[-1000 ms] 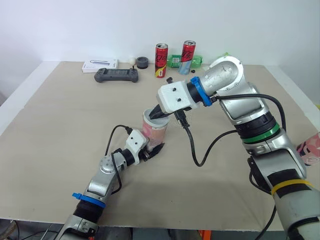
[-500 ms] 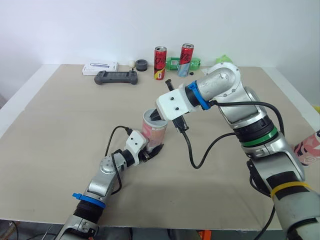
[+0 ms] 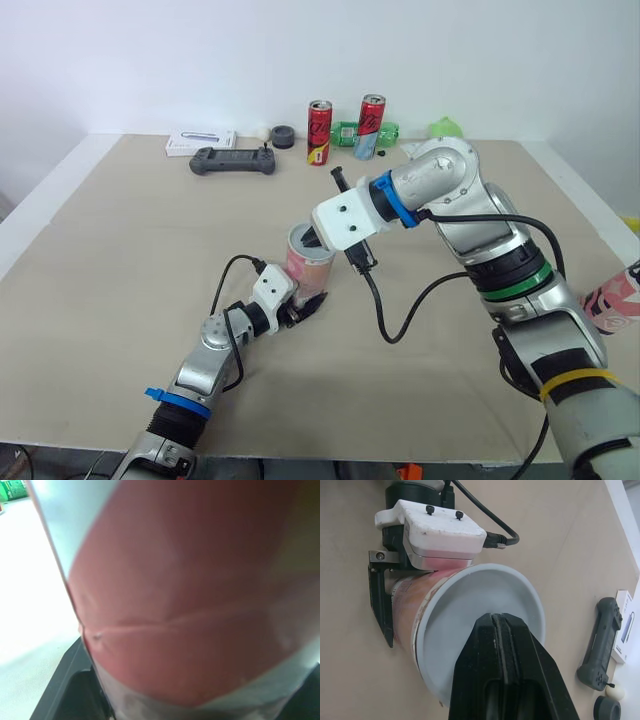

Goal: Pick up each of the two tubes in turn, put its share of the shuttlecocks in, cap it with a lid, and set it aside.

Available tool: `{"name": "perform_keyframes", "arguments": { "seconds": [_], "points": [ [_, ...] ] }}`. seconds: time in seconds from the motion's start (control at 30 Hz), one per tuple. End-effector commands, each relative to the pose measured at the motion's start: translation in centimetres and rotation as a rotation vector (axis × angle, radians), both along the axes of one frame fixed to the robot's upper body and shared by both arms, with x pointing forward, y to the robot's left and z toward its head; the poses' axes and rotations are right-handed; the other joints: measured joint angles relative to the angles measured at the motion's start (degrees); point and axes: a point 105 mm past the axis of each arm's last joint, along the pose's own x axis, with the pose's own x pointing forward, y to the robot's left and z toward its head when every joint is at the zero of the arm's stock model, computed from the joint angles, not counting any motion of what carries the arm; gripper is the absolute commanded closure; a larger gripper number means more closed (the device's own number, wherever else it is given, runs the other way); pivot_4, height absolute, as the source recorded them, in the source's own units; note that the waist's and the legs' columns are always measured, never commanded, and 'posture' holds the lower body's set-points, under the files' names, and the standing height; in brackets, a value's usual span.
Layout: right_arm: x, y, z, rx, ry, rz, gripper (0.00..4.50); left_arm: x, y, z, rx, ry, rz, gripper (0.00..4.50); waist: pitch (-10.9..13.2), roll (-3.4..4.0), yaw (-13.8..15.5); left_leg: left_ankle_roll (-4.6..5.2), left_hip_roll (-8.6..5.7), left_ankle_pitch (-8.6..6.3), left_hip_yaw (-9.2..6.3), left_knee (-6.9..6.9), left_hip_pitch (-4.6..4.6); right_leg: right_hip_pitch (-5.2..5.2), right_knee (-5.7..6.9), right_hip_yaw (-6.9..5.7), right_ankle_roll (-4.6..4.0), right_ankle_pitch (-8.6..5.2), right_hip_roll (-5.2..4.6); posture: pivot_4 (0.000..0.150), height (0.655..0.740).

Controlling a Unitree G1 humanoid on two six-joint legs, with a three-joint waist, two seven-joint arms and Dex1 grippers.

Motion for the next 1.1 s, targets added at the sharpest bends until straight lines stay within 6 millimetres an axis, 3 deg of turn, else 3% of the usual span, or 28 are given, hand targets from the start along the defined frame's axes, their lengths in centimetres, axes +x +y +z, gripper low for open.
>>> {"name": "perform_keyframes", "arguments": {
  "seconds": [0.03,0.17,0.27,0.3,0.37,0.43,0.47,0.6,0.77,0.97,1.1],
  "points": [
    [-0.9,-0.4,-4.8,-0.06,0.239,-0.022,4.45,-0.2,0.3,-0.8,0.029,0.028,0.001,1.56,-0.1,-0.01,0.0,-0.03,0.01,-0.03,0.0,0.0,0.01,0.01,0.0,-0.01,-0.02,-0.03,0.0,0.15,0.74],
    [-1.3,-0.3,-0.2,0.204,0.309,-0.047,4.45,-0.3,0.3,-0.8,0.024,0.032,-0.007,1.56,0.0,0.05,0.0,-0.07,0.0,-0.07,0.0,0.0,-0.07,-0.01,0.0,0.0,-0.04,-0.07,-0.01,0.15,0.74],
    [-2.0,-1.6,3.9,0.476,0.408,-0.07,4.45,-0.3,0.3,-0.5,0.008,0.043,-0.023,1.56,0.4,0.13,0.0,-0.05,0.0,-0.08,-0.02,-0.01,-0.21,-0.13,0.0,0.0,-0.05,-0.08,0.0,0.15,0.74],
    [-2.3,-2.3,4.9,0.561,0.451,-0.083,4.17,-0.3,0.3,-0.4,0.001,0.047,-0.029,1.56,0.5,0.14,0.1,-0.05,0.0,-0.08,-0.06,-0.01,-0.3,-0.2,0.0,-0.01,-0.03,-0.1,0.01,0.15,0.74],
    [-2.6,-3.8,5.7,0.679,0.53,-0.128,3.49,-0.3,0.5,-0.2,-0.005,0.049,-0.033,0.79,0.6,0.16,0.2,-0.04,-0.02,-0.07,-0.14,0.0,-0.63,-0.44,0.01,-0.03,0.02,-0.07,0.02,0.15,0.74],
    [-2.6,-4.9,5.6,0.755,0.566,-0.185,2.47,-0.4,0.9,-0.1,-0.008,0.053,-0.034,0.03,0.6,0.18,0.3,-0.01,-0.07,-0.11,-0.22,0.02,-0.78,-0.49,0.01,-0.08,0.21,-0.02,-0.01,0.15,0.74],
    [-2.6,-5.4,5.5,0.787,0.575,-0.213,2.1,-0.4,1.0,-0.1,-0.01,0.055,-0.035,0.0,0.6,0.16,0.3,0.04,-0.09,-0.16,-0.23,0.01,-0.79,-0.49,0.0,-0.08,0.25,-0.08,-0.03,0.15,0.74],
    [-3.0,-7.4,1.6,0.819,0.622,-0.37,0.03,-0.7,1.9,0.0,-0.01,0.071,-0.056,0.0,0.6,0.18,0.3,0.4,-0.07,-0.43,-0.23,0.02,-0.78,-0.49,0.01,-0.14,0.3,-0.32,-0.02,0.15,0.74],
    [-4.5,-7.4,-6.3,0.819,0.713,-0.519,0.03,-1.7,4.4,1.4,-0.045,0.082,-0.094,0.0,0.7,0.26,-0.1,0.76,-0.03,-0.64,-0.22,-0.01,-0.77,-0.51,0.02,-0.13,0.41,-0.56,0.02,0.15,0.74],
    [-3.5,-5.0,-10.4,0.915,0.684,-0.585,0.03,-4.1,8.4,2.4,-0.062,0.125,-0.116,0.0,1.6,0.24,-0.5,0.75,0.02,-0.64,-0.16,0.04,-0.75,-0.56,0.06,-0.13,0.39,-0.47,0.03,0.15,0.74],
    [-2.0,-3.0,-11.6,0.953,0.673,-0.596,0.03,-5.0,10.0,3.1,-0.073,0.14,-0.111,0.0,2.0,-0.01,-0.3,0.6,0.04,-0.55,-0.16,0.1,-0.78,-0.56,0.05,-0.15,0.16,-0.48,0.01,0.15,0.74]
  ]
}}
